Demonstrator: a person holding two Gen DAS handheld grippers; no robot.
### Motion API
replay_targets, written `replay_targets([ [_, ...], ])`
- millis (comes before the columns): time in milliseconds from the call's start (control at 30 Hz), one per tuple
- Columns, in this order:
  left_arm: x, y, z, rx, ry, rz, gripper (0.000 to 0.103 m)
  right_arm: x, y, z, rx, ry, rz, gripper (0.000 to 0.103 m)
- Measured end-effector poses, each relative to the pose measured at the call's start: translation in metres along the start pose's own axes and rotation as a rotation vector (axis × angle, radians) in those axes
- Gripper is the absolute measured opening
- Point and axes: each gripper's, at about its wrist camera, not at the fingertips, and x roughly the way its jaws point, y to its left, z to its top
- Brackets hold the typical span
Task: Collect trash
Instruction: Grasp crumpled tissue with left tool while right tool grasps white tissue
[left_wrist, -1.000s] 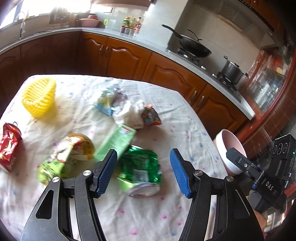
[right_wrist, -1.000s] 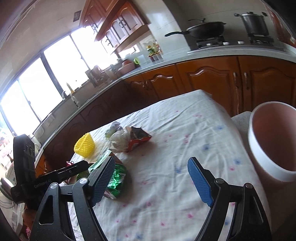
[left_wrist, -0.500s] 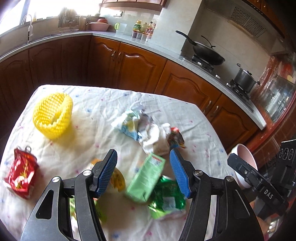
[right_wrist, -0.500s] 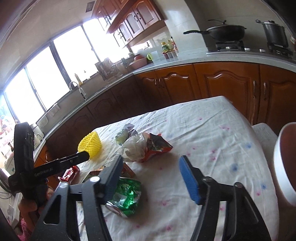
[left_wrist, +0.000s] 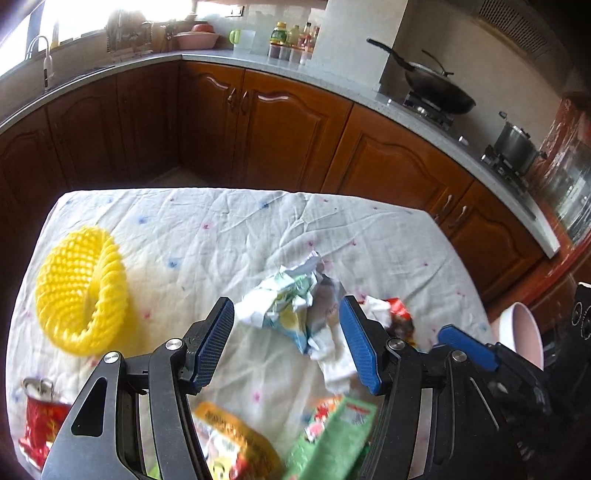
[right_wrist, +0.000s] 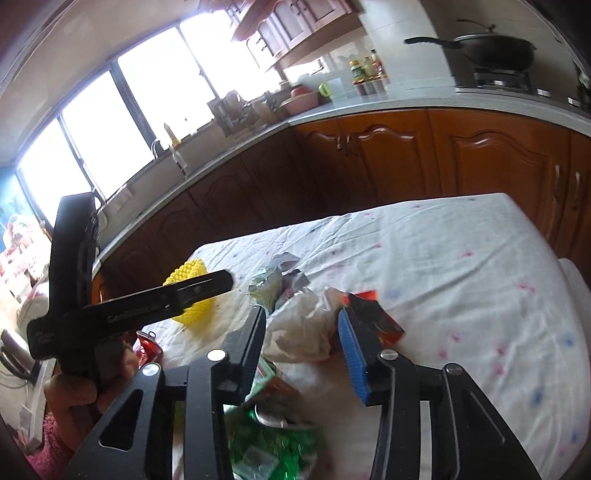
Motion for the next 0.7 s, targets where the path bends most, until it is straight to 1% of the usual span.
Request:
replay_targets([
  [100, 0.019, 0.001, 0.002, -0.002, 0.035, 0.009, 0.060, 0.022, 0.001, 0.002, -0.003, 0.041, 0.004, 0.036],
  [200, 0.035, 0.002, 0.002, -0.008, 0.071, 0.001, 0.060, 0.045, -0.001, 0.002, -0.001, 0.085, -0.007, 0.036],
  [233, 0.041, 0.002, 0.002, -0.008, 0.088, -0.001, 0.057, 0.050, -0.002, 0.003, 0.000, 0.098, -0.010, 0.036],
  [267, 0.043, 0.002, 0.002, -0.008, 0.095, -0.008, 0.048, 0.057, -0.005, 0.002, 0.005, 0.113, -0.012, 0.035],
  [300, 0.044, 0.001, 0.002, -0.006, 0.103, -0.020, 0.043, 0.061, -0.007, 0.001, 0.008, 0.123, -0.016, 0.026],
  [333, 0.046, -0.002, 0.003, 0.005, 0.114, -0.020, 0.033, 0.064, -0.009, -0.001, 0.010, 0.136, -0.021, 0.014],
  [367, 0.047, -0.005, 0.002, 0.020, 0.117, -0.013, 0.024, 0.066, -0.012, -0.003, 0.018, 0.143, -0.019, 0.014],
  [400, 0.048, -0.008, 0.002, 0.035, 0.117, -0.009, 0.022, 0.063, -0.015, -0.005, 0.026, 0.136, -0.017, 0.011],
  [433, 0.047, -0.011, 0.000, 0.051, 0.118, -0.012, 0.020, 0.060, -0.018, -0.006, 0.026, 0.130, -0.025, 0.004],
  [533, 0.046, -0.019, -0.005, 0.077, 0.127, -0.024, 0.013, 0.046, -0.027, -0.010, 0.042, 0.119, -0.035, 0.004],
  [567, 0.044, -0.023, -0.009, 0.085, 0.136, -0.038, 0.011, 0.040, -0.030, -0.012, 0.047, 0.116, -0.041, 0.004],
  [700, 0.030, -0.037, -0.020, 0.114, 0.145, -0.071, 0.010, 0.015, -0.044, -0.022, 0.067, 0.106, -0.056, 0.003],
])
